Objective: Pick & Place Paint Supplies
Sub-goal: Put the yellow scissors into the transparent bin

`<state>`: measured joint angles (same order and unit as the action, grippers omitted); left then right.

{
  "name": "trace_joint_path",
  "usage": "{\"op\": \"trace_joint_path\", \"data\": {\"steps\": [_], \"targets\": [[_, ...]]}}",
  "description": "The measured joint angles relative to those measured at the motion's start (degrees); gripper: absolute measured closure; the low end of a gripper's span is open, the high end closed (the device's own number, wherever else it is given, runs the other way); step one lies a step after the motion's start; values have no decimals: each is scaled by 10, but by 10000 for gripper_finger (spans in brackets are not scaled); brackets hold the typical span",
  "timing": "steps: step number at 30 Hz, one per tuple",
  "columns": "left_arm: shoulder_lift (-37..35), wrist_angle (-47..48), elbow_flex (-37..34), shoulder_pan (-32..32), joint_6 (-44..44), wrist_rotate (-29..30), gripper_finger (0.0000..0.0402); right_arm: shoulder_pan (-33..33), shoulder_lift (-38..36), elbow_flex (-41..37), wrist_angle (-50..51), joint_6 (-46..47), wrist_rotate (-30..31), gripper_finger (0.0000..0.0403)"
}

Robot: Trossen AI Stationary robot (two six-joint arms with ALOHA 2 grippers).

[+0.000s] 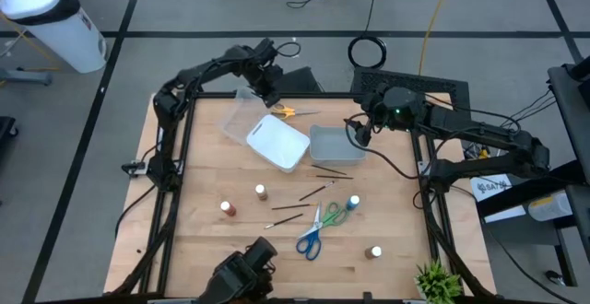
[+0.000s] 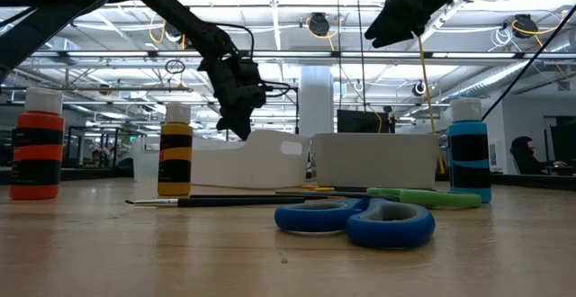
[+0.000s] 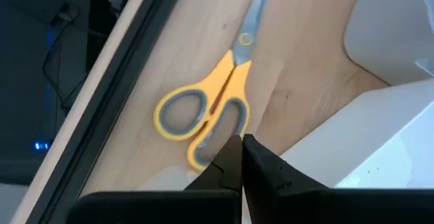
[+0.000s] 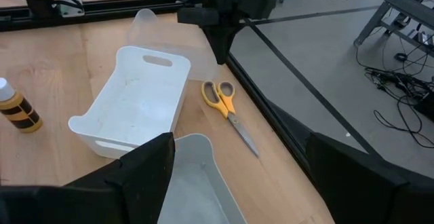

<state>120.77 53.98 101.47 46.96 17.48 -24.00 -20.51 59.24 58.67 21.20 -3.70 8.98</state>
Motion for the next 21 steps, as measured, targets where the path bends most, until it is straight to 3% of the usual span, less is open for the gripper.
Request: {"op": "trace_joint_path", "data": {"steps": [8, 15, 21], "targets": [[0, -13, 0, -41, 75, 17, 387, 0, 0, 0, -3, -1, 0, 90], [0, -101, -30, -126, 142, 236, 384, 0, 0, -2, -20, -12, 0, 90], [0, -119, -60, -149, 125, 274, 395, -1, 1, -39, -83, -34, 0, 90]]}}
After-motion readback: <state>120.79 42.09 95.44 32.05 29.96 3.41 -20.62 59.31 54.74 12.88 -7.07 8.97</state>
